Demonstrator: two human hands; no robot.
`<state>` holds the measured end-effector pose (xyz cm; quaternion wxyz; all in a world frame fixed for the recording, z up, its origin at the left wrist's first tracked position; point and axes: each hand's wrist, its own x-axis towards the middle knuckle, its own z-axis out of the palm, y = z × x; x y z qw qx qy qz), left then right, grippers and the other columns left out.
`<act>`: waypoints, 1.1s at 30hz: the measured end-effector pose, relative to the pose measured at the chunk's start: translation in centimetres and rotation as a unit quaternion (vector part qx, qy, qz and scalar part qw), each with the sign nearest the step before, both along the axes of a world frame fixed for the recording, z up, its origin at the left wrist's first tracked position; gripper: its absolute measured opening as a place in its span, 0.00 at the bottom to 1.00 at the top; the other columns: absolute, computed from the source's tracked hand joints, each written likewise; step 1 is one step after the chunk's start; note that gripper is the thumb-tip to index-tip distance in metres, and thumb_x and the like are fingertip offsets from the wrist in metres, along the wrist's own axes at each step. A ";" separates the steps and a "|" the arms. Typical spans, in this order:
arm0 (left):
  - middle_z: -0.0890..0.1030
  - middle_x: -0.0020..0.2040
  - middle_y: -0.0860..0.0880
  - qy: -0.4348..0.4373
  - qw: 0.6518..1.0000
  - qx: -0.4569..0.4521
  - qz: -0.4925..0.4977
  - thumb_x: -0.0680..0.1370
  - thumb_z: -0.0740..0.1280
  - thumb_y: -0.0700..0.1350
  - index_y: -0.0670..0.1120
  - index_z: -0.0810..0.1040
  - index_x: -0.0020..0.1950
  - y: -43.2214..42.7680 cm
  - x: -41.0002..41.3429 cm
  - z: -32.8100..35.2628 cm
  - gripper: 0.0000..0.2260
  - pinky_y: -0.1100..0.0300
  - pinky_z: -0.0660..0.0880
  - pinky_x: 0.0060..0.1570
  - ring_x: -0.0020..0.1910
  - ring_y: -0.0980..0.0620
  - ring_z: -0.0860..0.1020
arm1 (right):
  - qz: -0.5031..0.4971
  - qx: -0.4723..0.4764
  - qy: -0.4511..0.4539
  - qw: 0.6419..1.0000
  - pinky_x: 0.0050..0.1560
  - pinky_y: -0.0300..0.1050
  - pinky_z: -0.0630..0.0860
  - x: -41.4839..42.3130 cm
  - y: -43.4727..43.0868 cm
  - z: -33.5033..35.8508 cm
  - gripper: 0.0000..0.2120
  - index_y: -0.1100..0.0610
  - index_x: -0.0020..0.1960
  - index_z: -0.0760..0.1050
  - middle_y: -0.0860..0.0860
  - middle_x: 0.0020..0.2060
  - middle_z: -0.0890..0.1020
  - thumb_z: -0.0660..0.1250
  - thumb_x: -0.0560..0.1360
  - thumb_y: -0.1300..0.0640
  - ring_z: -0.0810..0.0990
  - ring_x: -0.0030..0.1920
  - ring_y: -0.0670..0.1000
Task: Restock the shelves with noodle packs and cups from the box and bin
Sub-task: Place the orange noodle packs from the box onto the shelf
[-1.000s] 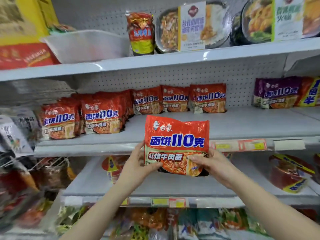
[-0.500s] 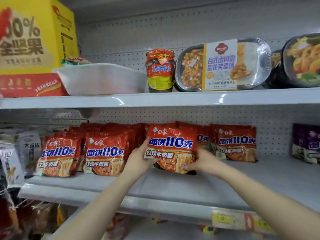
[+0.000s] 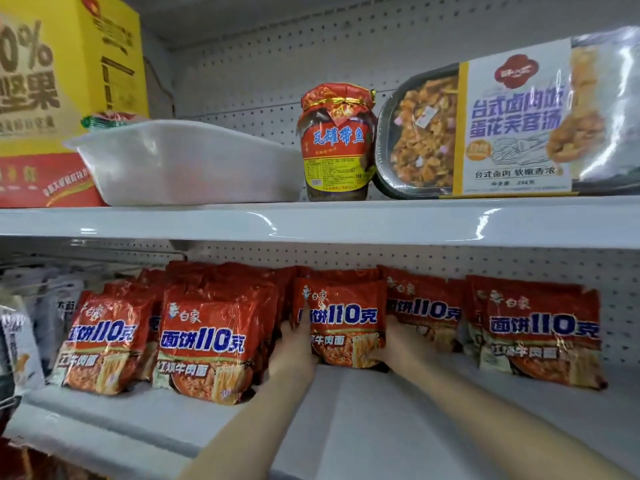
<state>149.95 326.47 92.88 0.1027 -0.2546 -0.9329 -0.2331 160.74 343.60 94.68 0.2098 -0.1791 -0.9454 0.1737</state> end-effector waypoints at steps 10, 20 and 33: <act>0.47 0.79 0.42 -0.007 0.998 0.053 -0.026 0.78 0.67 0.56 0.57 0.40 0.80 3.0 -3.3 -2.8 0.42 0.43 0.67 0.70 0.76 0.39 0.59 | -0.080 -0.001 -0.017 0.997 0.48 0.50 0.79 -5.3 1.8 -0.5 0.25 0.52 0.61 0.69 0.50 0.53 0.81 0.72 0.70 0.42 0.82 0.52 0.53; 0.47 0.80 0.41 -0.033 0.994 0.091 -0.057 0.79 0.67 0.54 0.57 0.40 0.80 2.5 -4.2 -3.3 0.41 0.40 0.63 0.72 0.77 0.37 0.56 | -0.051 -0.036 -0.022 0.998 0.56 0.51 0.78 -4.8 2.4 -1.2 0.30 0.52 0.67 0.67 0.50 0.60 0.80 0.72 0.72 0.42 0.80 0.58 0.53; 0.42 0.80 0.37 -0.157 0.984 0.020 -0.077 0.77 0.67 0.51 0.48 0.27 0.77 3.5 1.8 0.3 0.49 0.45 0.61 0.74 0.77 0.37 0.55 | -0.026 -0.090 -0.081 0.992 0.47 0.39 0.70 6.9 1.3 1.1 0.18 0.56 0.63 0.74 0.49 0.53 0.77 0.69 0.77 0.49 0.76 0.54 0.48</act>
